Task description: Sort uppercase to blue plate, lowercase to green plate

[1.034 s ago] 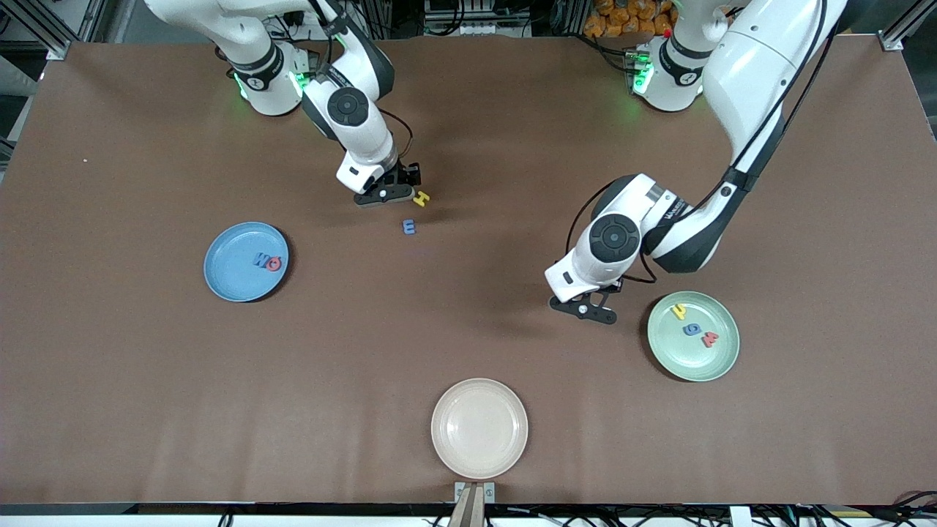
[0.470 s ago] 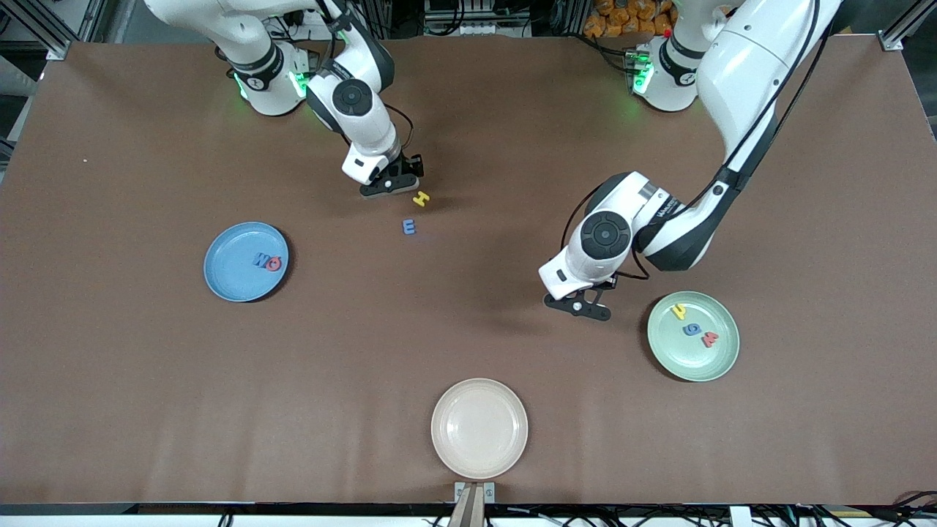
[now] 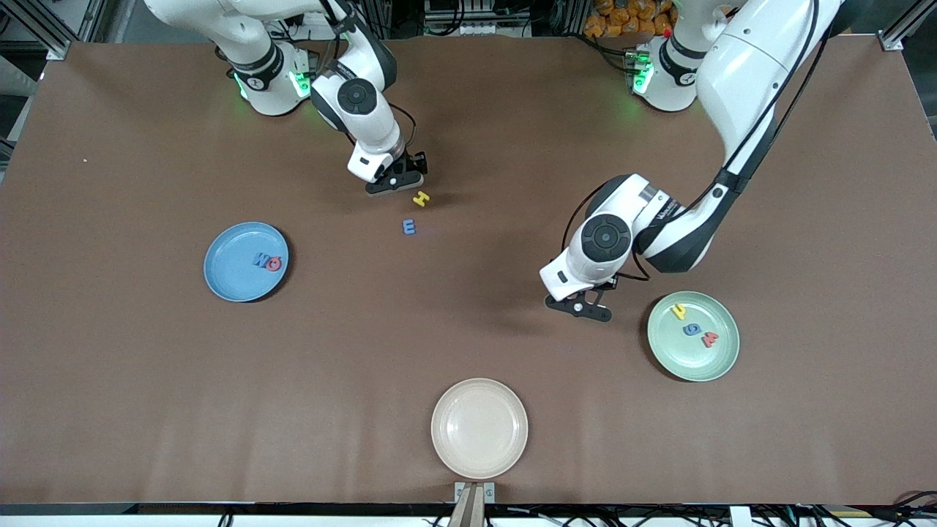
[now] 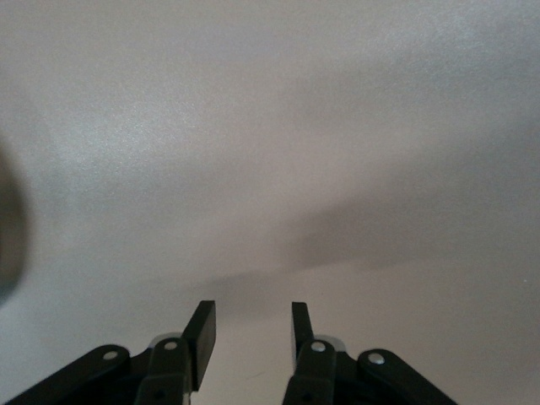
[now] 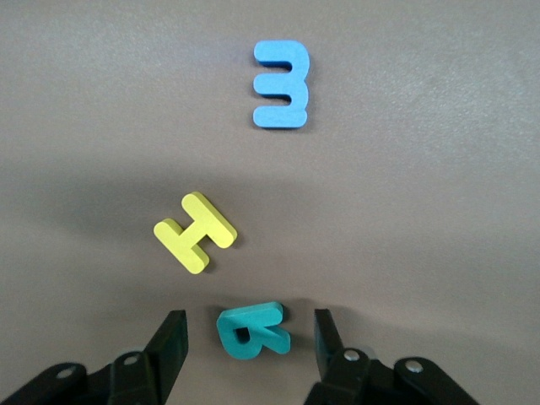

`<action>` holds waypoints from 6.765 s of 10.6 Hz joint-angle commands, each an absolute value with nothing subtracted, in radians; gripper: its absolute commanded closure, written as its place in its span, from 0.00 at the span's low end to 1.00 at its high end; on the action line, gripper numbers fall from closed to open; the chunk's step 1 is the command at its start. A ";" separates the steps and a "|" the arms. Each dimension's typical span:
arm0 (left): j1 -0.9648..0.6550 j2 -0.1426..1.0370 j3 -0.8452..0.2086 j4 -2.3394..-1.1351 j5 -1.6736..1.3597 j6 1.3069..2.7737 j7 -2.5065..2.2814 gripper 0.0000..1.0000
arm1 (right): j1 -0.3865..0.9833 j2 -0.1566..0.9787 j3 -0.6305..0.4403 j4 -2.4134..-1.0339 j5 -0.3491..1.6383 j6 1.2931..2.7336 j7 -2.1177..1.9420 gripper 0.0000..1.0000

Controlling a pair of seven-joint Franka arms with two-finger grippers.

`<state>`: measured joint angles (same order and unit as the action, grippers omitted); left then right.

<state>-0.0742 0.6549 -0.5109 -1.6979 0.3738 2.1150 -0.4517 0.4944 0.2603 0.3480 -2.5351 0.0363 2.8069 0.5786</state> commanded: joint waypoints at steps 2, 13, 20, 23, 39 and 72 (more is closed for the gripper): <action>-0.078 0.653 -0.506 -1.692 0.354 2.102 -0.462 0.56 | 0.500 0.262 0.350 -2.546 -0.003 2.826 0.604 0.31; -0.083 0.653 -0.506 -1.692 0.354 2.102 -0.465 0.56 | 0.499 0.298 0.347 -2.548 -0.049 2.864 0.607 0.40; -0.084 0.655 -0.508 -1.692 0.353 2.102 -0.466 0.56 | 0.499 0.302 0.345 -2.548 -0.058 2.864 0.607 0.64; -0.086 0.655 -0.508 -1.692 0.354 2.102 -0.466 0.53 | 0.495 0.305 0.344 -2.548 -0.058 2.864 0.607 0.65; -0.331 0.704 -0.508 -1.597 0.199 2.115 -0.946 0.45 | 0.333 0.238 -0.142 -2.229 -0.178 2.324 -0.336 0.68; -0.818 0.993 -0.302 -1.266 0.202 2.399 -1.011 0.48 | 0.342 0.156 0.074 -2.399 0.156 2.526 0.202 0.31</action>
